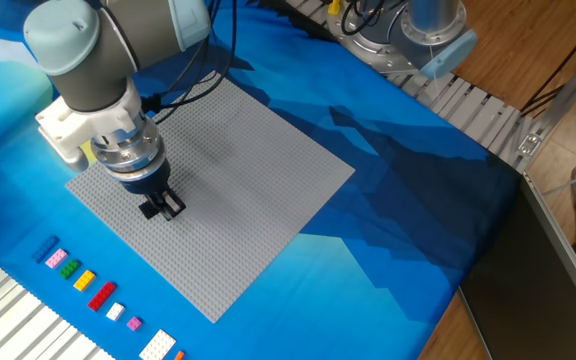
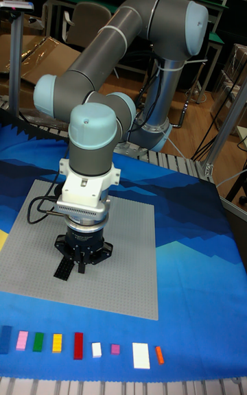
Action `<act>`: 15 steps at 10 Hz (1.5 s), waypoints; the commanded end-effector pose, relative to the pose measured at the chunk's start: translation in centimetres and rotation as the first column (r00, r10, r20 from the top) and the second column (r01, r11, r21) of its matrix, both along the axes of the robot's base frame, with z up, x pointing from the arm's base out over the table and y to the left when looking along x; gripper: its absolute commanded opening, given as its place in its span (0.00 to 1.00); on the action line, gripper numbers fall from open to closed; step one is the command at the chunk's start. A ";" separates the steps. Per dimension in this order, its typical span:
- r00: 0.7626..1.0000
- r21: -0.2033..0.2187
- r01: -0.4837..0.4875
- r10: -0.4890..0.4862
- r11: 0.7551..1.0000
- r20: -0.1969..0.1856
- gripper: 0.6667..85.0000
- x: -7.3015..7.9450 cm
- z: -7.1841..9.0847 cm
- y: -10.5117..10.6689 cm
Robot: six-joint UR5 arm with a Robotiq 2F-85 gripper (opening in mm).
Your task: Stack small Lego blocks one on top of the other
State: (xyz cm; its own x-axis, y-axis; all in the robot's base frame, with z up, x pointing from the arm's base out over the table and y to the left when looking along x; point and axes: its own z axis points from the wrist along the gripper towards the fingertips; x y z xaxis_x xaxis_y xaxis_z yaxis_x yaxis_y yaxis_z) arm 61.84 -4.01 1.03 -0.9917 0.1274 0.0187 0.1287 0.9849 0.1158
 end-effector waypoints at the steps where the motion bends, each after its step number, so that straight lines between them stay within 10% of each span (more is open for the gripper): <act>1: 1.000 0.000 0.004 -0.004 1.000 0.005 0.00 0.2 0.1 -0.1; 15: 0.999 -0.035 -0.024 0.025 0.999 0.045 0.00 1.1 0.0 -1.0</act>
